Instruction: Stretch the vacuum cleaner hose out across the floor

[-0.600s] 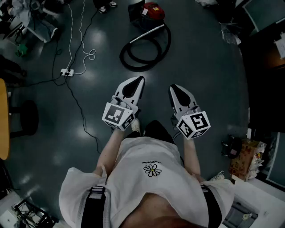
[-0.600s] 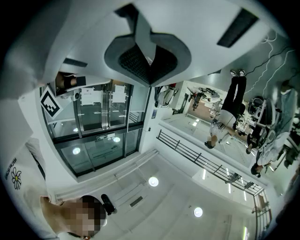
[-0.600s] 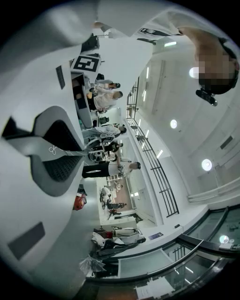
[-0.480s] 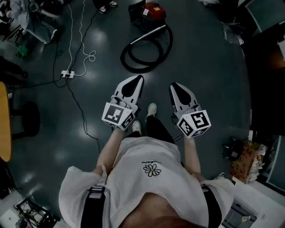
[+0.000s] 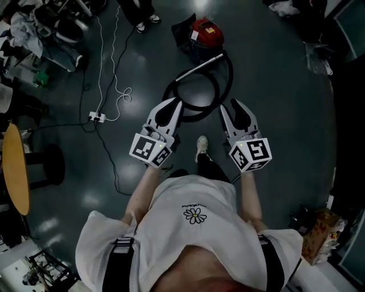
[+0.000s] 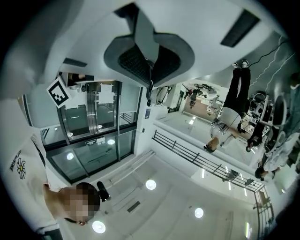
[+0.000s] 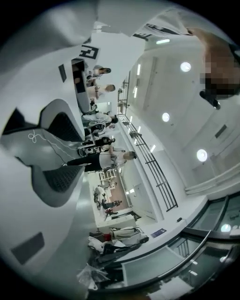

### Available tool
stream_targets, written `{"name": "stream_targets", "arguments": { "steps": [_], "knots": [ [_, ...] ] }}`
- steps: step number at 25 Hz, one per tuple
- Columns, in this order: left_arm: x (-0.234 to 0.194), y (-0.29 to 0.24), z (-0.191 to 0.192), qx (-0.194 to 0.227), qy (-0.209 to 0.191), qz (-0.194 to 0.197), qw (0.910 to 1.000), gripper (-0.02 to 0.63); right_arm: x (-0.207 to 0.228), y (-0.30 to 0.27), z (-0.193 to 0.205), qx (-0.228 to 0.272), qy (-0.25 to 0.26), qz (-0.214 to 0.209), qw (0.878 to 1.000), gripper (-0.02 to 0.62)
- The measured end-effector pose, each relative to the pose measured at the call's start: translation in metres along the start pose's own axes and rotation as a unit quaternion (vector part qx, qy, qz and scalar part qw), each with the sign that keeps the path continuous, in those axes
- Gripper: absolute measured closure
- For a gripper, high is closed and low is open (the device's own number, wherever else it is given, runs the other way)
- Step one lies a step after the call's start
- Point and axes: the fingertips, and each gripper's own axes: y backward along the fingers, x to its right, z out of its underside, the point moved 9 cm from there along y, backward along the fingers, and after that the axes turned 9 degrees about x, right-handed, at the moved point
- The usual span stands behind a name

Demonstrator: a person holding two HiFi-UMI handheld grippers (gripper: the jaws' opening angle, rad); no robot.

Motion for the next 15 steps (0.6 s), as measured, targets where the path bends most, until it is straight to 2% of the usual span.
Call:
{"name": "stream_targets", "arguments": {
  "steps": [5, 8, 10, 12, 15],
  "knots": [
    [-0.039, -0.073, -0.002, 0.013, -0.002, 0.0, 0.9999, 0.598, 0.063, -0.066, -0.01, 0.017, -0.082, -0.025, 0.996, 0.437],
    [-0.058, -0.097, 0.001, 0.008, -0.016, -0.008, 0.9998, 0.598, 0.079, -0.088, -0.008, 0.012, -0.145, -0.092, 0.985, 0.439],
    [-0.07, -0.111, 0.001, 0.017, -0.016, -0.012, 0.9997, 0.598, 0.087, -0.102, -0.008, 0.014, -0.188, -0.119, 0.975, 0.439],
    [-0.083, -0.123, -0.001, 0.039, -0.017, -0.012, 0.999, 0.598, 0.094, -0.118, -0.006, 0.007, -0.197, -0.124, 0.973, 0.439],
    [-0.105, -0.139, 0.001, 0.054, -0.017, -0.01, 0.9984, 0.598, 0.097, -0.145, -0.004, -0.001, -0.185, -0.122, 0.975, 0.439]
  ]
}}
